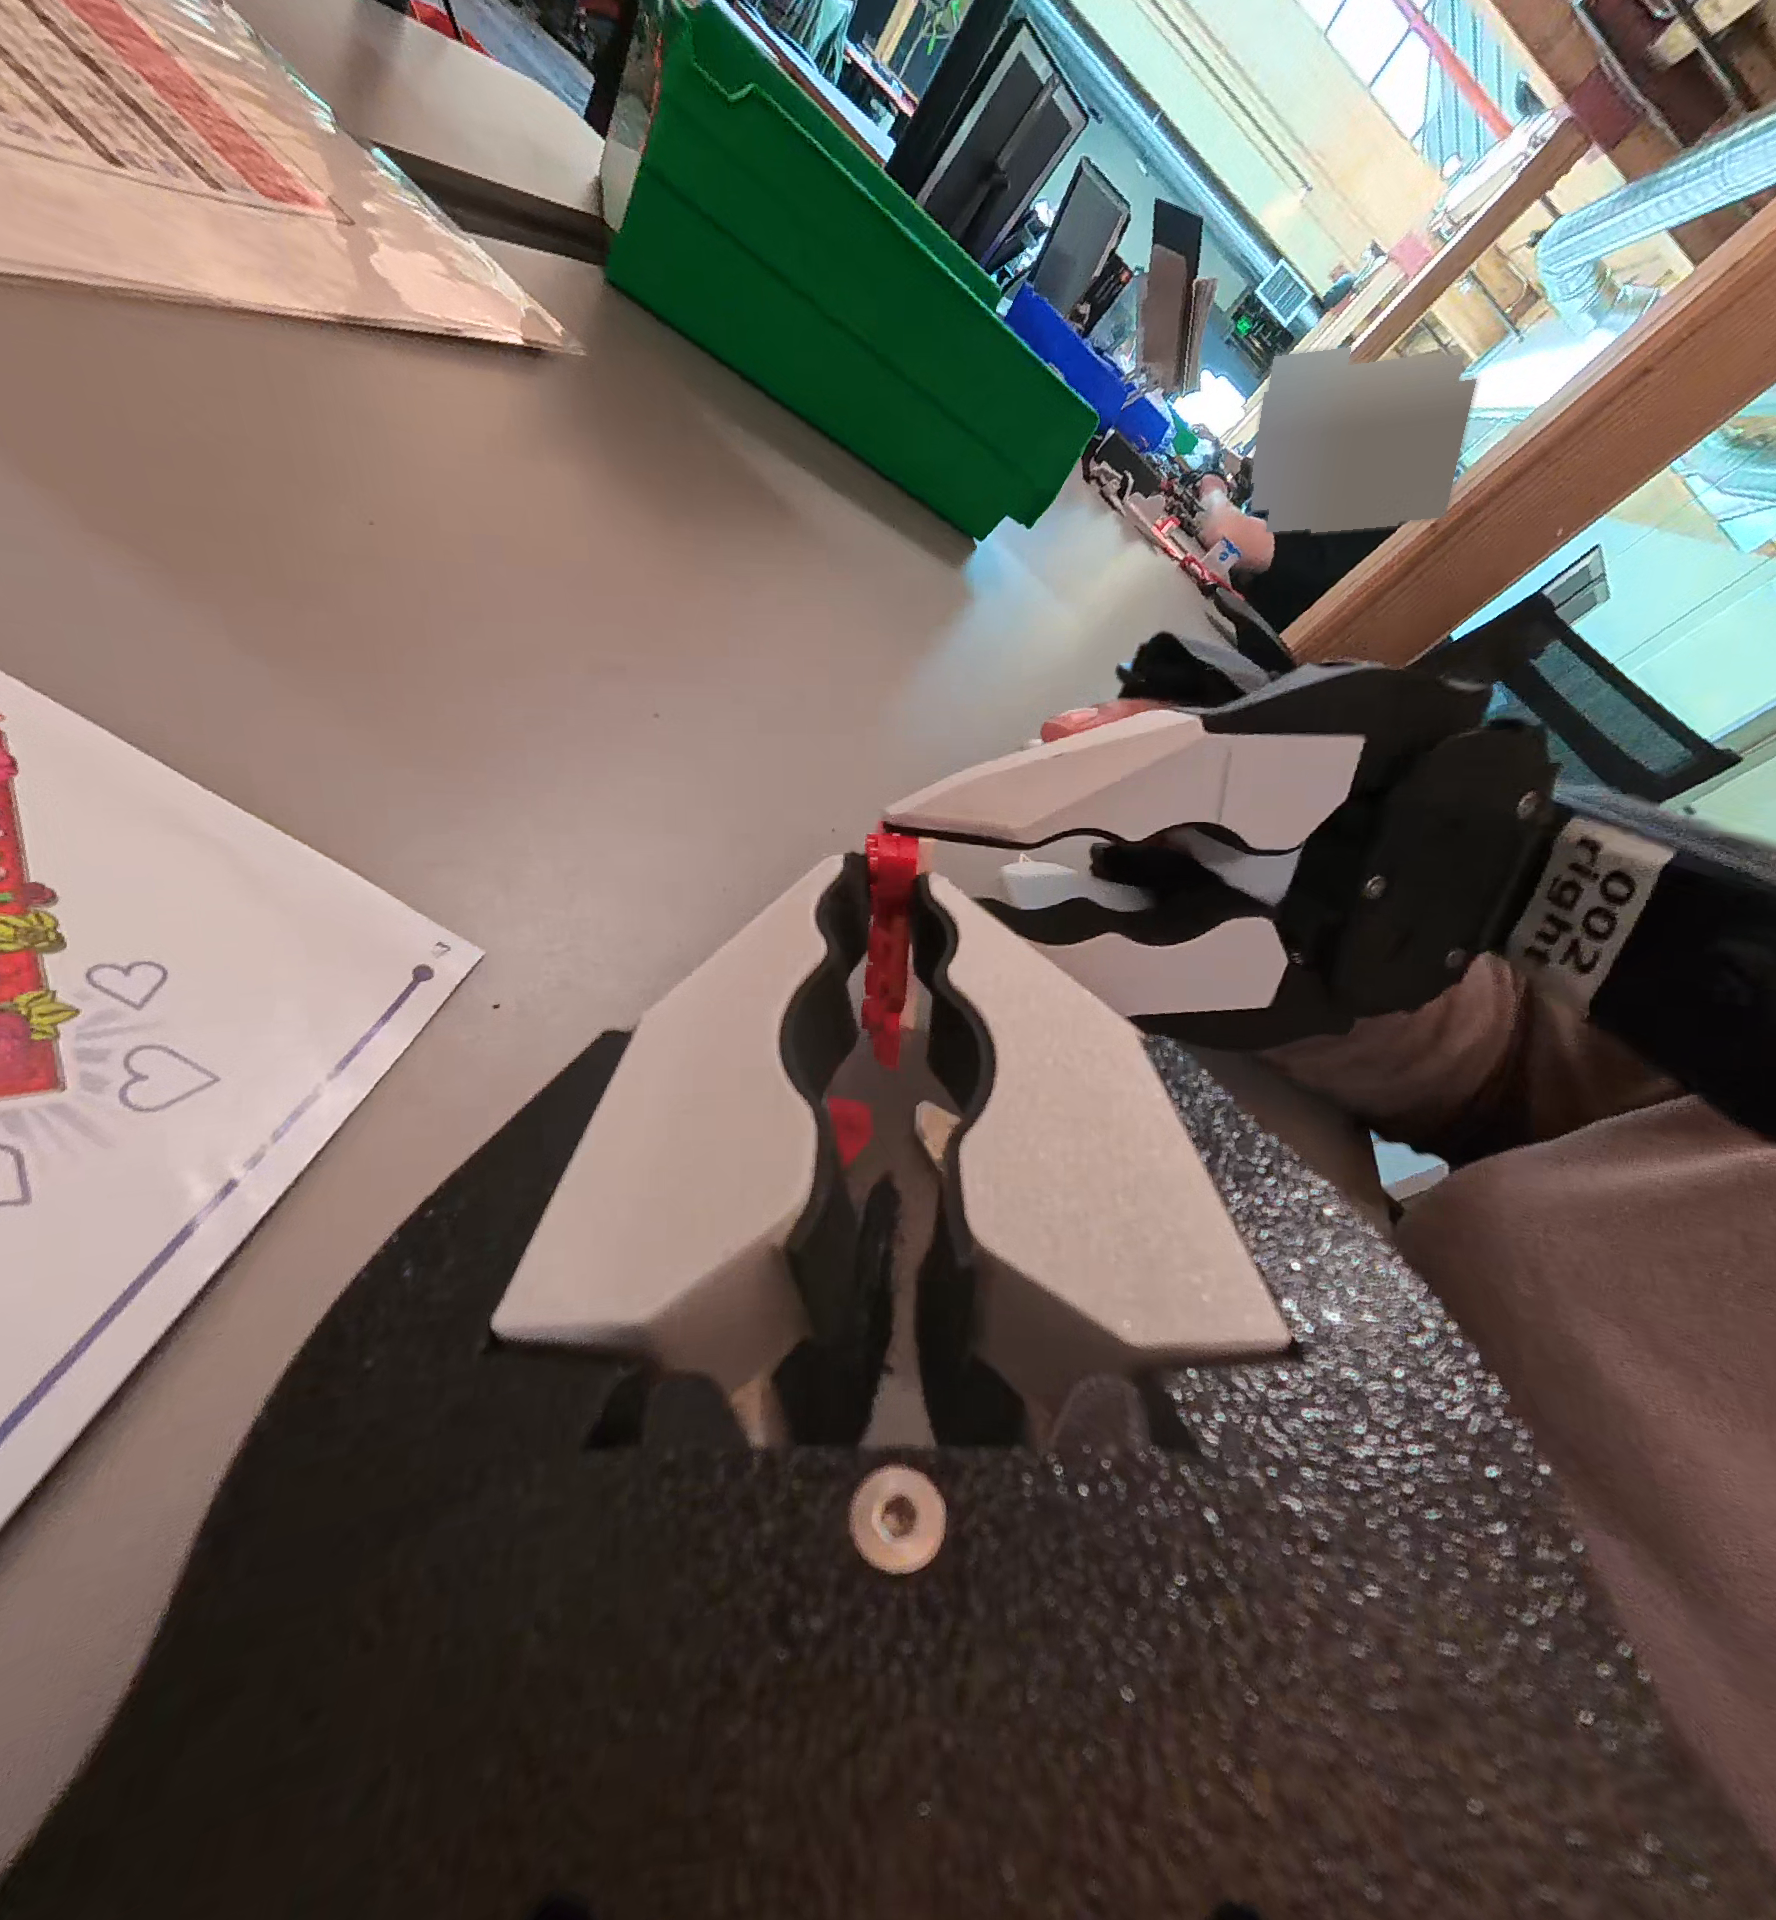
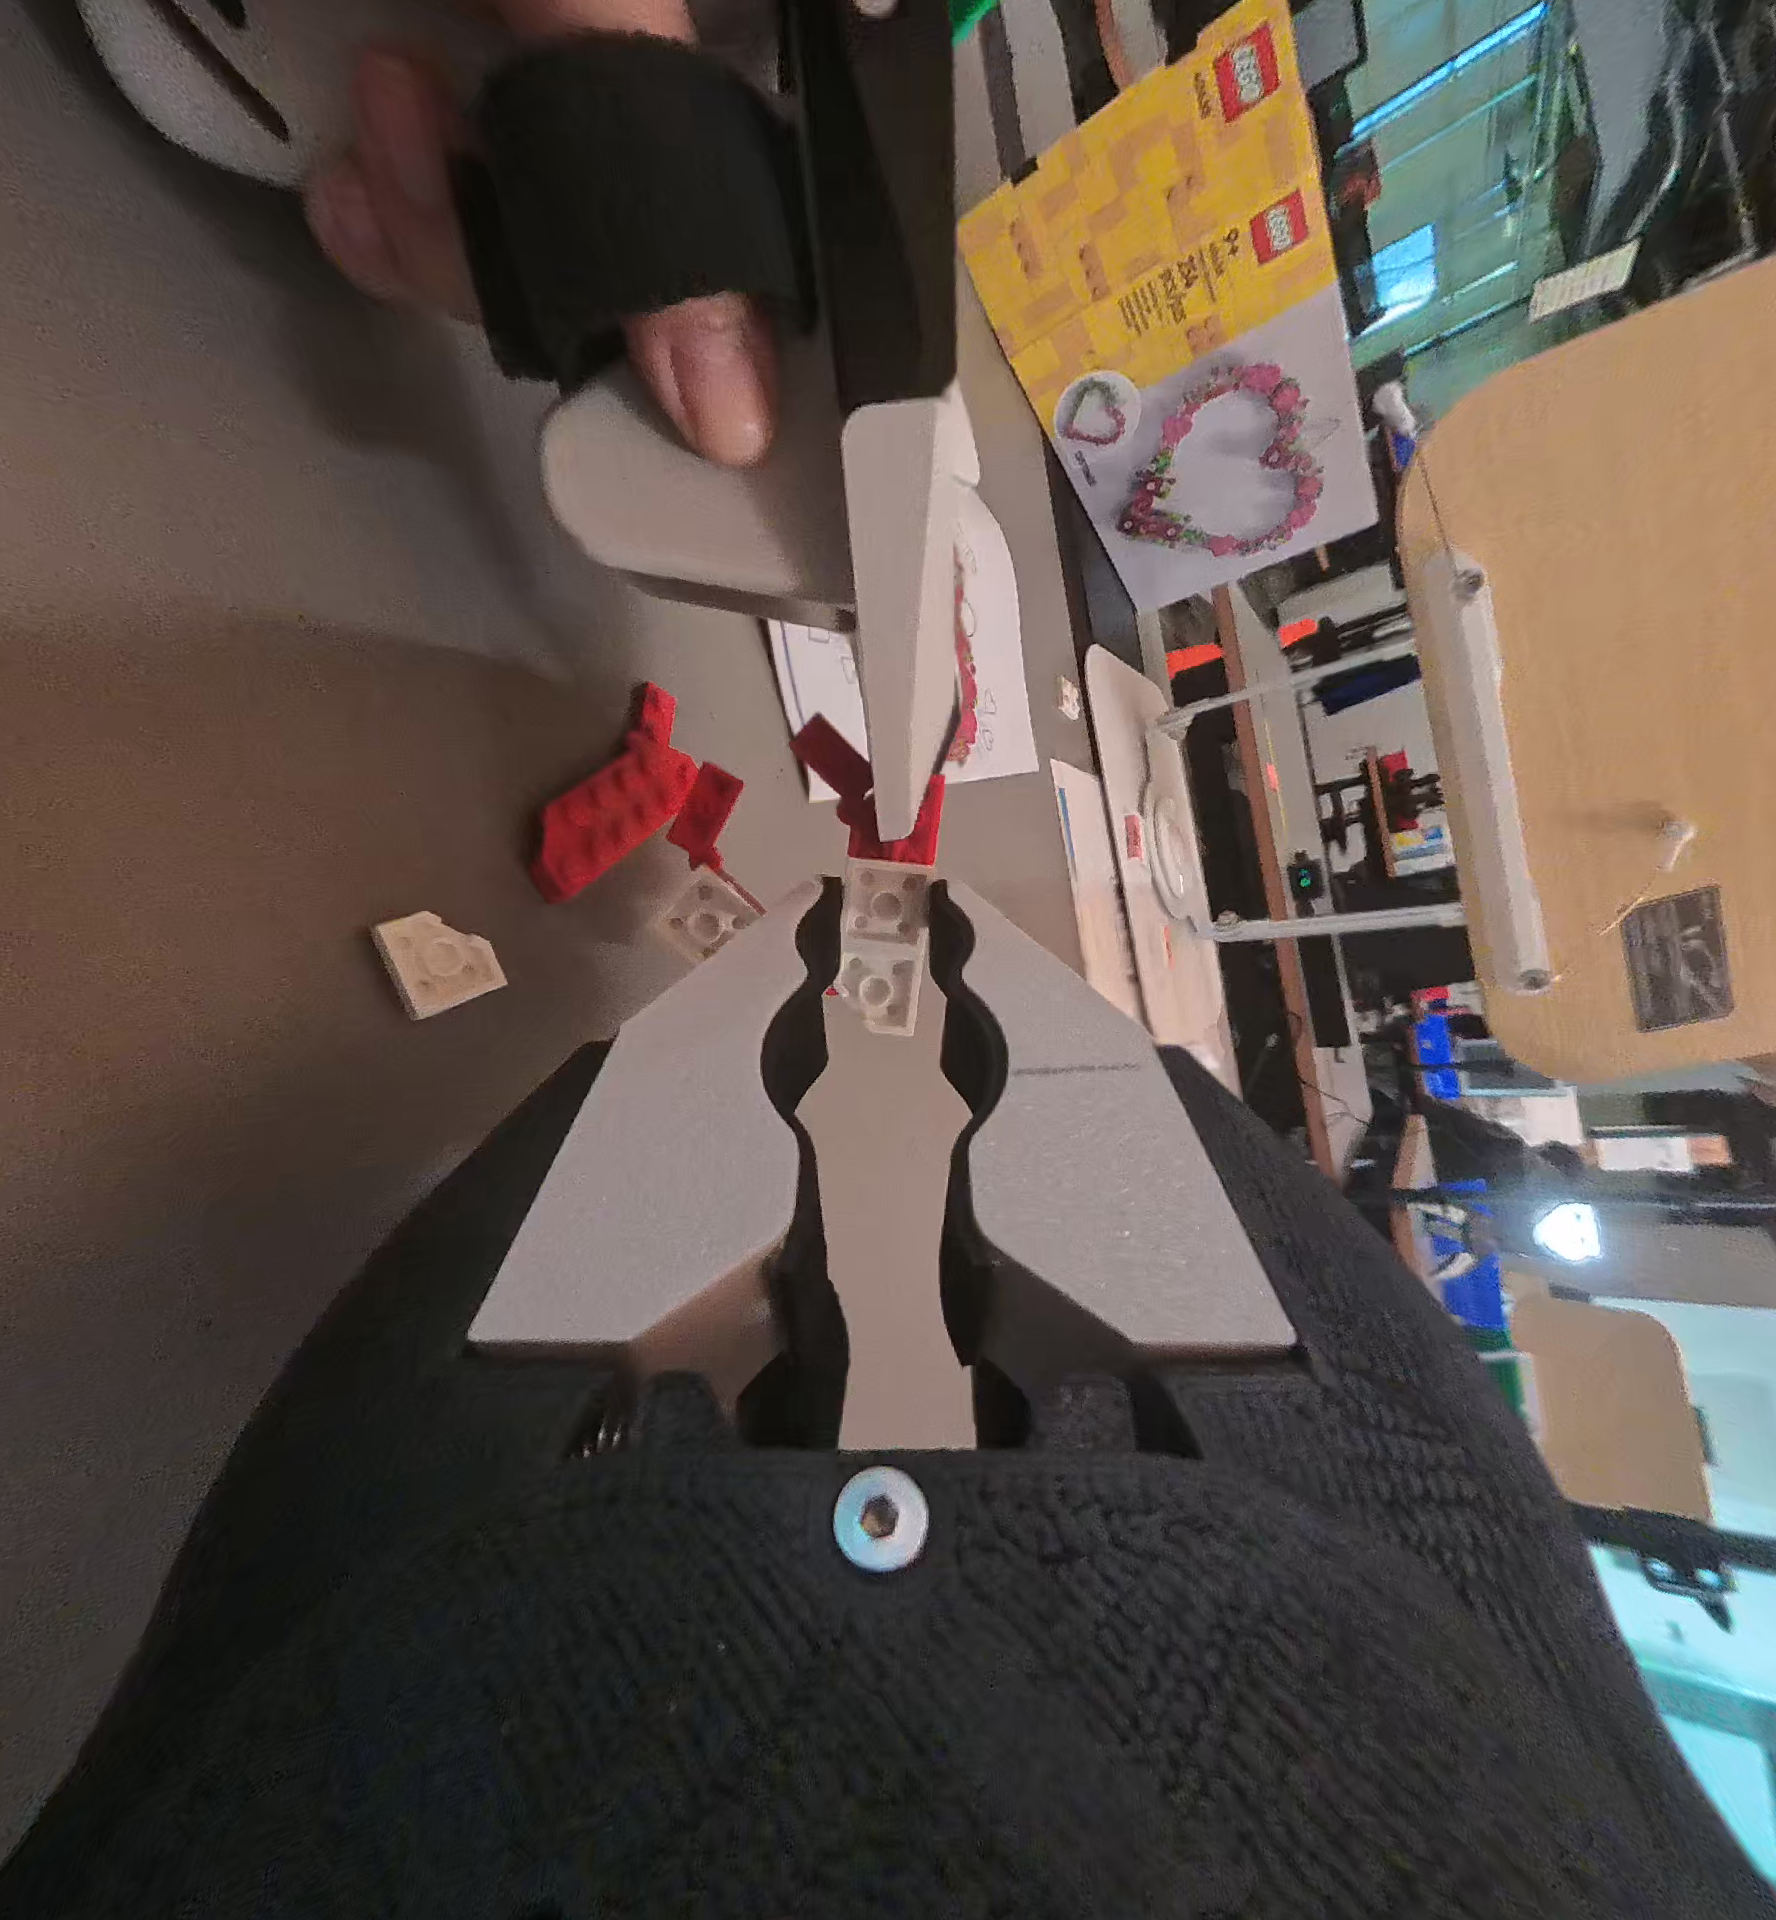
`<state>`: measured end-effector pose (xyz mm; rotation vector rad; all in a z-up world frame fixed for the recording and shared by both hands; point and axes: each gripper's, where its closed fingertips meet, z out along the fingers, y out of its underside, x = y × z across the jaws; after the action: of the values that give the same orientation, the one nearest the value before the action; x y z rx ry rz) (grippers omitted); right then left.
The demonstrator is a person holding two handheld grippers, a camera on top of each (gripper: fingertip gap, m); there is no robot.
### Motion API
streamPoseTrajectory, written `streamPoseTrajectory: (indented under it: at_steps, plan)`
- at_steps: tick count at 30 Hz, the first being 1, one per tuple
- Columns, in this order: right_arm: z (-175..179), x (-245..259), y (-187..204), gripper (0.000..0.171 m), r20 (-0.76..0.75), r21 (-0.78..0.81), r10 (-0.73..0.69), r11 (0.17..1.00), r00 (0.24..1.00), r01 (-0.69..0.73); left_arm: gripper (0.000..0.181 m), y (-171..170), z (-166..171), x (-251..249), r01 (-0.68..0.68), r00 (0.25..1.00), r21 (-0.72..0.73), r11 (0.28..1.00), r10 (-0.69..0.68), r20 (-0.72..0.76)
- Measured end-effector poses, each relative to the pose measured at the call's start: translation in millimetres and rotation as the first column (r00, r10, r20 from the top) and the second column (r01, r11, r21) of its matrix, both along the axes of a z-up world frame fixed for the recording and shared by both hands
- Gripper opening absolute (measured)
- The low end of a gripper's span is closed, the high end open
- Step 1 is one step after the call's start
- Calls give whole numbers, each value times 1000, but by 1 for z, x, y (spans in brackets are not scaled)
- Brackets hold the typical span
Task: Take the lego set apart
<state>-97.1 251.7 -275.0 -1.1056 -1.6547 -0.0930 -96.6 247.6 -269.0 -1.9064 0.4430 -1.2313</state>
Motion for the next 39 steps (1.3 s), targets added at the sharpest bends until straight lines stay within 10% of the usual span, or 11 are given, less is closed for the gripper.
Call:
streamPoseTrajectory:
  at_steps: [8,14,21,28,32,35,39]
  plan:
    - [-3,7,-12,15,-282,-679,3,706,960,-202,8,-6,-3,8,48,981,159,986,-17,-193]
    - [-4,8,-17,14,-349,-812,-18,504,937,-293,8,-8,-4,9,57,974,188,980,-13,-228]
    - [-5,10,-20,15,-330,-767,38,571,943,-291,9,-10,-4,11,71,976,180,981,-31,-215]
    - [11,29,-44,15,-448,-878,70,151,891,-454,2,-24,5,18,208,952,316,926,-117,-284]
    - [16,28,-31,15,-466,-847,43,269,884,-459,3,-16,-1,13,150,964,238,960,-88,-252]
    - [18,30,-11,14,-451,-755,30,520,892,-399,3,-11,-9,9,120,966,172,978,-75,-247]
    - [15,33,0,15,-330,-543,79,799,941,-258,45,1,-7,1,14,983,123,992,8,-181]
